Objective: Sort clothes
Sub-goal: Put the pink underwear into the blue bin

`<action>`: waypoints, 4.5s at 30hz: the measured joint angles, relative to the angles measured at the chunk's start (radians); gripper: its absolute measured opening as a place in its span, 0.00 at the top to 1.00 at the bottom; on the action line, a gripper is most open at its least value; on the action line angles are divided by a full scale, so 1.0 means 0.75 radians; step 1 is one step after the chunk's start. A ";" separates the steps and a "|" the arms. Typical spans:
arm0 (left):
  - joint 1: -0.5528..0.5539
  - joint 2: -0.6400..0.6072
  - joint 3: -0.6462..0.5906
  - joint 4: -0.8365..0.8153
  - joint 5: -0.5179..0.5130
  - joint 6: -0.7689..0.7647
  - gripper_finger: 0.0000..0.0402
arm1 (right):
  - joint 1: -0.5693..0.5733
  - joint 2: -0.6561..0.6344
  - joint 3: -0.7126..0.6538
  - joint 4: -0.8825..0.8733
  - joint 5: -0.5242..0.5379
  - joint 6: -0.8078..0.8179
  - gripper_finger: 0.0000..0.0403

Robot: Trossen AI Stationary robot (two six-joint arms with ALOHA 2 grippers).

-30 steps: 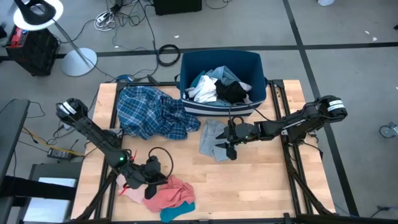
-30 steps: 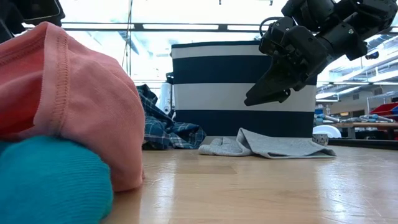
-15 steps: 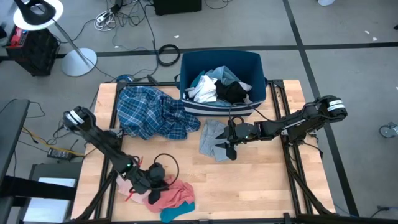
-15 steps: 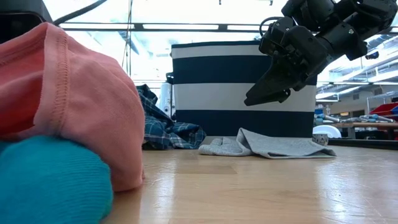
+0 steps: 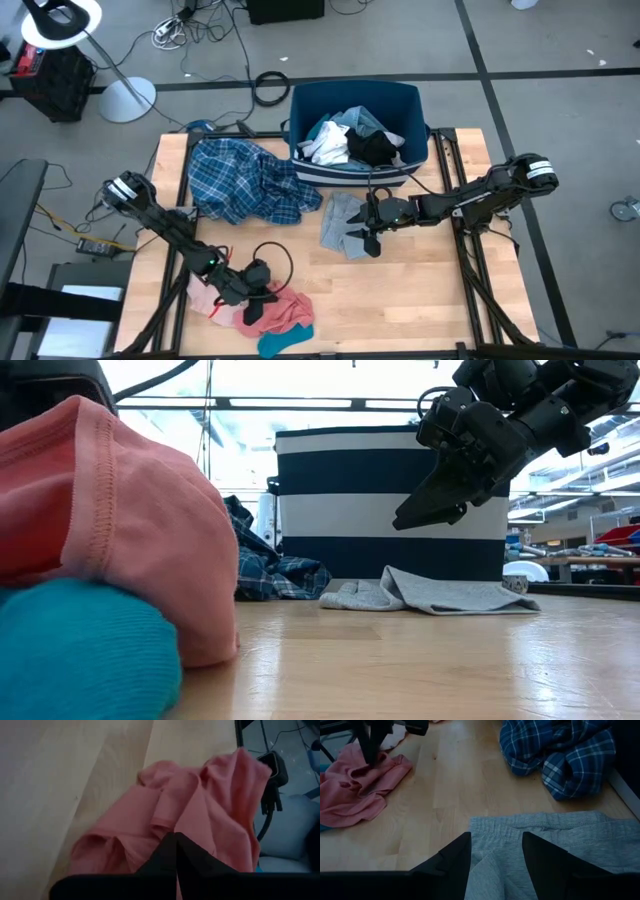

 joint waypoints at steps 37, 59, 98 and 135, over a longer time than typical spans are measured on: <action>0.524 -0.731 0.533 -0.818 -0.087 0.992 1.00 | -0.019 0.000 0.000 0.007 0.011 -0.022 0.56; 1.232 -0.216 1.746 -1.189 0.305 1.516 1.00 | -0.020 0.000 0.001 0.050 0.017 -0.073 0.56; 1.585 0.478 1.934 -1.093 0.697 1.555 1.00 | -0.019 0.000 0.001 0.050 0.015 -0.094 0.56; 1.637 0.482 1.273 -0.221 0.871 1.277 0.87 | -0.015 0.014 0.001 0.049 0.008 -0.092 0.56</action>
